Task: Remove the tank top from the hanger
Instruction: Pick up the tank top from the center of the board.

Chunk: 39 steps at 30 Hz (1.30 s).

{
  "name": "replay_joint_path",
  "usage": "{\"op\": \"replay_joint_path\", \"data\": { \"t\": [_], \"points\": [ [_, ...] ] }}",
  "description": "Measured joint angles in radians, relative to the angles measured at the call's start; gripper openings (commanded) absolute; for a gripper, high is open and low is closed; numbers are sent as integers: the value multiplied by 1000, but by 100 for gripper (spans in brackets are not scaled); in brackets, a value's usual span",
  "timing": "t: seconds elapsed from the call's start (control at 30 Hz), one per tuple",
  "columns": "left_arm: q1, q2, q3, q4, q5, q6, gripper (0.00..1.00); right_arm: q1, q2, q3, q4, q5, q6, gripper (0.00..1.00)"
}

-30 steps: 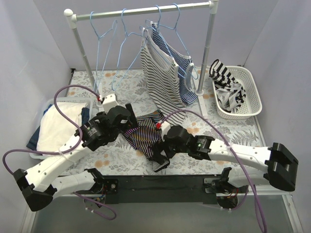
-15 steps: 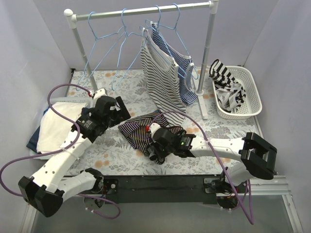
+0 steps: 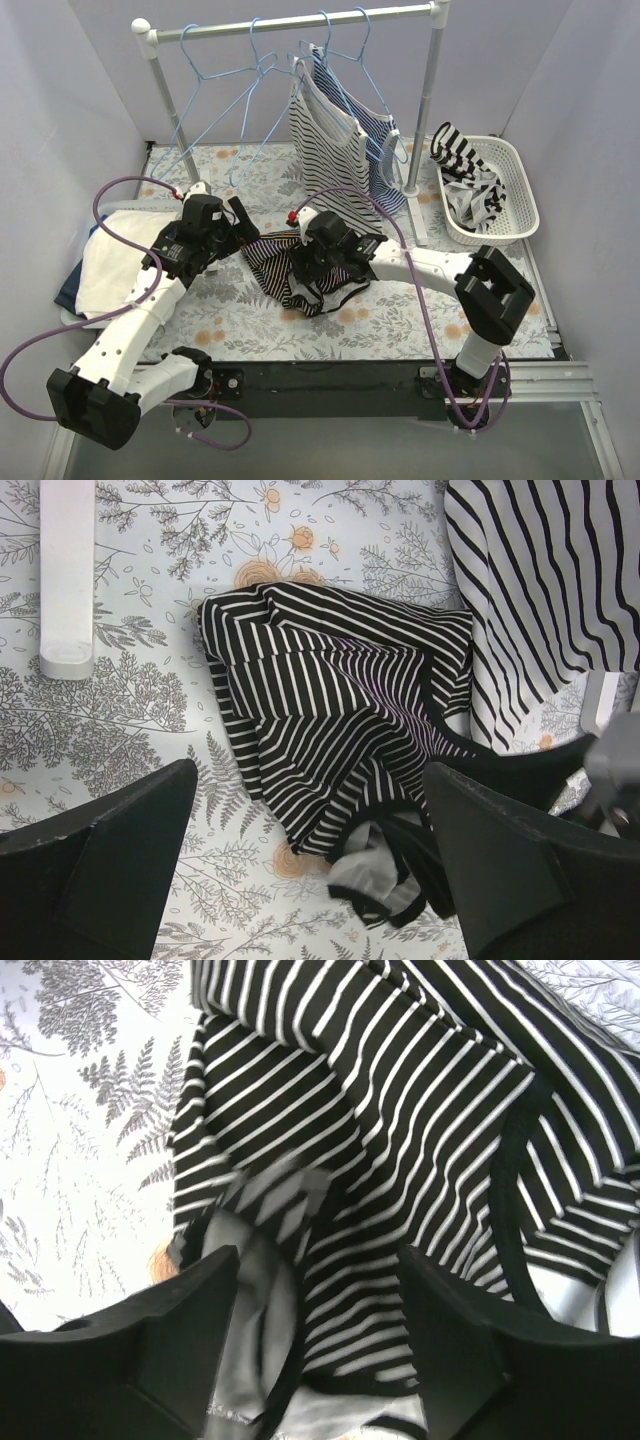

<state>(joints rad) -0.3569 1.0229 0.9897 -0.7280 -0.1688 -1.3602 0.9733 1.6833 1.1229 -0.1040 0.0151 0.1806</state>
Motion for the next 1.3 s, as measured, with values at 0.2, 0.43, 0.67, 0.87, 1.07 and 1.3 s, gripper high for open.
{"op": "replay_joint_path", "data": {
  "t": [0.2, 0.43, 0.67, 0.87, 1.07, 1.3],
  "points": [
    [2, -6, -4, 3, 2, 0, 98, -39, 101, 23, 23, -87, -46, 91],
    [5, -14, -4, 4, 1, 7, 98, -42, 204, 32, 63, -133, -88, 88],
    [10, -15, -7, 7, 1, 16, 98, -46, 235, 46, 109, -120, -81, 18],
    [14, -15, -26, 21, 2, 19, 98, -47, 214, -17, 172, -98, -18, 1],
    [15, -16, -58, 27, 25, 29, 98, -8, -23, -246, 130, 1, 67, 1],
    [14, 34, -60, 26, 82, 58, 98, -37, -380, -317, -113, 332, 314, 1]
  ]
}}
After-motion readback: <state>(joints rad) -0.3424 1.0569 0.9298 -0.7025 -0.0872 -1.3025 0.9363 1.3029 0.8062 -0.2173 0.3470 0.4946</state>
